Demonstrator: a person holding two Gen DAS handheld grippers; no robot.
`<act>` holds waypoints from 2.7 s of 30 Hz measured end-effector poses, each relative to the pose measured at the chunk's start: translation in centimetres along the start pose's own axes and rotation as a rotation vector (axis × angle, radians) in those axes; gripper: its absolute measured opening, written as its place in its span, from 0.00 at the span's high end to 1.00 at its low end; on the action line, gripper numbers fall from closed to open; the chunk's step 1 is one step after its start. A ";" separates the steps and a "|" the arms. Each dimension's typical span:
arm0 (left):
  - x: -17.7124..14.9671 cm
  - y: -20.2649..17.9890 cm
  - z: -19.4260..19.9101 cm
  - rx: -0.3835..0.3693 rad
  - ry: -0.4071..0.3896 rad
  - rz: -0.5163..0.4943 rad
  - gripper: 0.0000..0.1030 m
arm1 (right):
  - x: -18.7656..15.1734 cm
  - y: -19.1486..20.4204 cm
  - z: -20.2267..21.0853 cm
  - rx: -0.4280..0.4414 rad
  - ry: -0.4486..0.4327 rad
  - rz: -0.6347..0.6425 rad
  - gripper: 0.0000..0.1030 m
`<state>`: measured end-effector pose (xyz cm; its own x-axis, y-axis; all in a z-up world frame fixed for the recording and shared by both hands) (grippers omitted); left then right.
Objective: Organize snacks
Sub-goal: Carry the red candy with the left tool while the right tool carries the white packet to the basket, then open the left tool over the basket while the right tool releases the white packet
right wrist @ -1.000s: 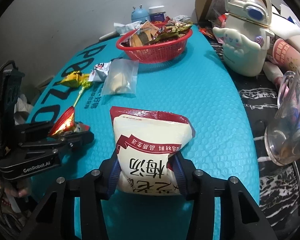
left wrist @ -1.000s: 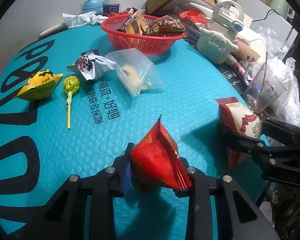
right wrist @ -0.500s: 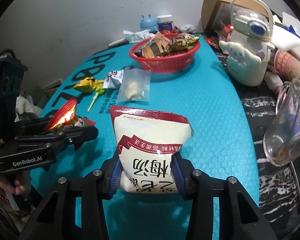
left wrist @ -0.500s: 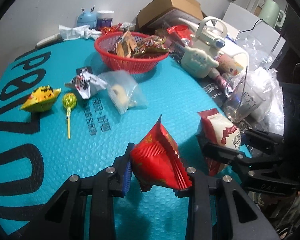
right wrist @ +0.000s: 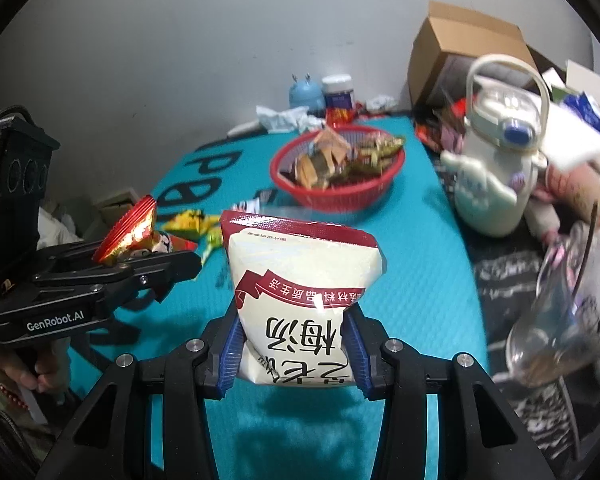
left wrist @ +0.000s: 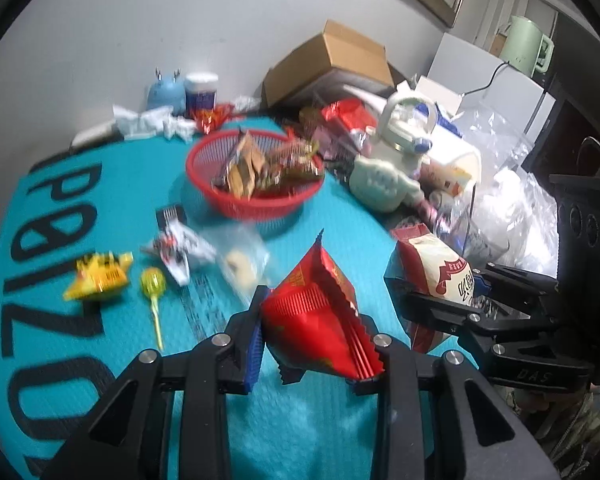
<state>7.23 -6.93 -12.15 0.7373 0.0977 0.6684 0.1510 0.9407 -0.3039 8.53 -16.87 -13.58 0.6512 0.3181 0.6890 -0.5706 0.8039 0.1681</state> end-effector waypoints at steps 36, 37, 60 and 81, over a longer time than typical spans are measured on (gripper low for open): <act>16.3 7.7 -7.8 0.090 -0.061 -0.100 0.70 | 17.9 -3.7 -7.6 -0.046 -0.160 0.045 0.56; 16.2 8.1 -8.5 0.086 -0.050 -0.089 0.70 | 18.1 -3.9 -8.1 -0.046 -0.155 0.042 0.56; 14.4 10.3 -13.0 0.084 0.057 -0.078 0.53 | 17.8 -4.9 -13.3 -0.031 -0.075 0.044 0.56; 14.2 11.2 -11.0 0.111 0.028 -0.051 0.53 | 17.7 -4.1 -14.3 -0.062 -0.031 0.059 0.41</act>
<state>26.68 1.38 -13.52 0.7489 0.0413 0.6614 0.1160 0.9745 -0.1923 29.55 -7.40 -12.17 0.6009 0.3514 0.7180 -0.5750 0.8140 0.0829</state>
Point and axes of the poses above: each gripper's, at about its wrist camera, not at the fingertips, and z roughly against the way its jaws point, y to its left, x to its top, the point moved 10 cm from there along -z, roughly the way its jaws point, and after that the axes turned 6 degrees about -x, right-handed, at the moved point
